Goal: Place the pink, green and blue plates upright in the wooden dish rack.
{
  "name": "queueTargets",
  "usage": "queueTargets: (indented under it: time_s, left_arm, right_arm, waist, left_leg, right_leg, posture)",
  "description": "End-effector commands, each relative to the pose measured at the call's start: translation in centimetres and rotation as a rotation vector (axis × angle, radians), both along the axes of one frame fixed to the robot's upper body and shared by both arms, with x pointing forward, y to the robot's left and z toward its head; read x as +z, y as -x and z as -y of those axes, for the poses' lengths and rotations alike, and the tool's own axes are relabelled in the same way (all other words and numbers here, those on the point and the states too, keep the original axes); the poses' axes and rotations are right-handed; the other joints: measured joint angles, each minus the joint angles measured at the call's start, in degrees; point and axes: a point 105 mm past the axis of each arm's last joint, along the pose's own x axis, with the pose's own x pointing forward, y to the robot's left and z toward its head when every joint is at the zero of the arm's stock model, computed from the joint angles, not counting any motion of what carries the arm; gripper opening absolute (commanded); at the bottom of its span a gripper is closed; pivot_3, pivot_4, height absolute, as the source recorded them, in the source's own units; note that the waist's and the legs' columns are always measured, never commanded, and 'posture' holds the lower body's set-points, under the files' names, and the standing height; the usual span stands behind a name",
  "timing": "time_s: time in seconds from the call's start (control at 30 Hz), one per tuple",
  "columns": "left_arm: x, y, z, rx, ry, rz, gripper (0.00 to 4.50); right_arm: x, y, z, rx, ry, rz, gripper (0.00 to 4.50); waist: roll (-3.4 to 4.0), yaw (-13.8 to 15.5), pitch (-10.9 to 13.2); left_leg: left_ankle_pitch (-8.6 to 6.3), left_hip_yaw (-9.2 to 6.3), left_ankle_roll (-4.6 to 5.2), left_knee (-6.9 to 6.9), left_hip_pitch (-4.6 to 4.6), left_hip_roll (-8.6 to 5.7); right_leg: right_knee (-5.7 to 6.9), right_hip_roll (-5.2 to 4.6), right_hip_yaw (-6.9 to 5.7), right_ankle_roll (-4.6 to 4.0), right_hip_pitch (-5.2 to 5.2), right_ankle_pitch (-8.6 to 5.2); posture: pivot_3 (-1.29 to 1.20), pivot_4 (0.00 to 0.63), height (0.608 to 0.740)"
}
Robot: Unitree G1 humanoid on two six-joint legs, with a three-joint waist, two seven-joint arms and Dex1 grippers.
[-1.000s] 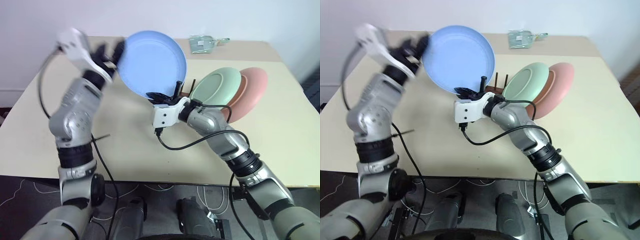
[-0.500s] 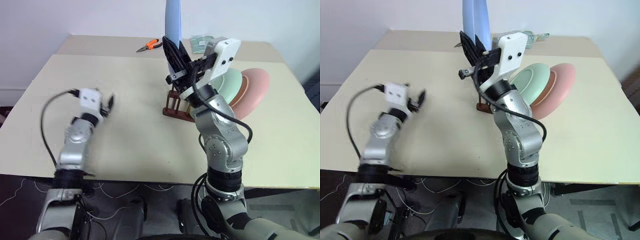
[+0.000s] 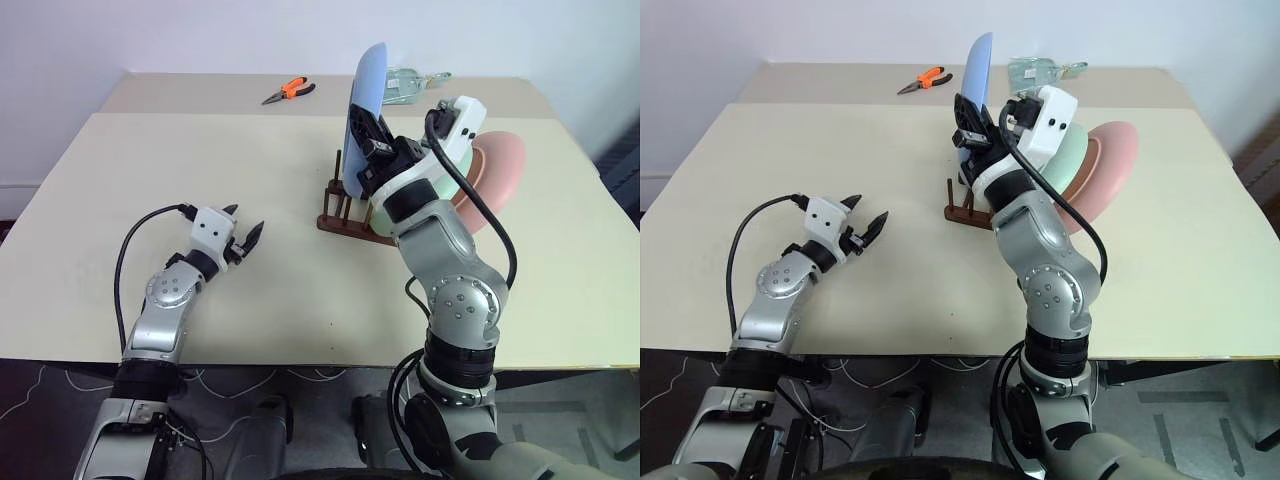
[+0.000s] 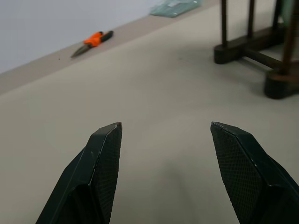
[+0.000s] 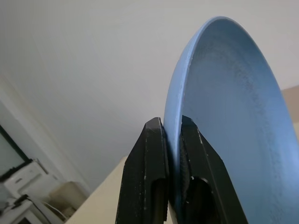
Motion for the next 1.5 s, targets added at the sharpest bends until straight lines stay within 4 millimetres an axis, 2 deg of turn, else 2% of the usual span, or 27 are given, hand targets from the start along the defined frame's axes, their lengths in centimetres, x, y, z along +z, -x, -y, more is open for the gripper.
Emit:
queueTargets:
  time_s: [0.03,0.43,0.57,0.77,0.87,1.2,1.43,1.5]
  left_arm:
    - [0.7,0.5,0.9,-0.045,-0.032,0.034,3.06]
    - [0.5,0.9,1.8,-0.086,-0.023,0.019,3.06]
    - [0.2,1.1,2.0,-0.099,-0.032,0.011,3.06]
    - [-0.1,1.2,2.3,-0.108,-0.024,0.000,3.06]
    - [-0.1,1.2,2.3,-0.108,-0.022,-0.003,3.06]
    - [0.0,1.5,2.6,-0.137,-0.023,-0.001,3.06]
    - [0.0,1.6,2.9,-0.149,-0.025,-0.003,3.06]
    - [0.0,1.6,2.9,-0.152,-0.025,-0.003,3.13]
  right_arm:
    - [1.8,1.7,-0.9,0.067,-0.111,0.052,0.00]
    - [0.9,0.7,-0.5,0.096,-0.211,-0.068,0.00]
    - [1.2,0.8,-0.6,0.110,-0.218,-0.061,0.00]
    - [3.2,1.9,-0.7,0.169,-0.264,0.019,0.00]
    - [3.1,1.9,-1.0,0.184,-0.266,0.009,0.00]
    - [-0.7,-1.7,-0.2,0.035,-0.210,-0.198,0.00]
    - [-1.0,-2.8,-0.1,0.007,-0.169,-0.217,0.00]
    - [-0.6,-3.0,-0.2,-0.008,-0.116,-0.188,0.70]
  waist:
    - [0.00,-0.2,0.0]
    - [0.01,-0.5,0.0]
    - [0.01,-0.5,0.0]
    - [0.02,-0.4,0.0]
    - [0.02,-0.4,0.0]
    - [0.02,-0.5,0.0]
    - [0.04,-0.4,0.0]
    - [0.04,-0.4,0.0]
  left_leg:
    - [0.00,0.00,0.00,0.00,0.00,0.00]
    - [0.00,-0.01,0.01,0.00,0.00,0.02]
    - [0.01,-0.01,0.01,0.00,0.00,0.03]
    - [0.01,-0.01,0.01,0.00,0.00,0.04]
    - [0.01,-0.01,0.01,0.00,0.00,0.04]
    - [0.01,0.00,0.01,0.00,0.00,0.04]
    - [0.01,0.00,0.01,0.00,0.00,0.04]
    - [0.01,0.00,0.01,0.00,0.00,0.04]
  right_leg:
    - [0.00,0.00,0.00,0.00,0.00,0.00]
    - [0.01,0.02,0.00,0.00,0.00,0.00]
    - [0.02,0.03,0.00,-0.01,-0.01,0.00]
    - [0.01,0.04,0.01,-0.01,-0.01,0.01]
    - [0.01,0.04,0.01,-0.01,0.00,0.01]
    - [0.01,0.05,0.01,-0.02,-0.01,0.01]
    - [0.01,0.06,0.01,-0.02,-0.01,0.01]
    - [0.01,0.06,0.01,-0.02,-0.01,0.01]
  posture:
    - [0.00,0.150,0.740]
    - [0.00,0.150,0.740]
    - [0.00,0.150,0.740]
    - [0.00,0.150,0.740]
    - [0.00,0.150,0.740]
    - [0.00,0.150,0.740]
    - [0.00,0.150,0.740]
    - [0.00,0.150,0.740]
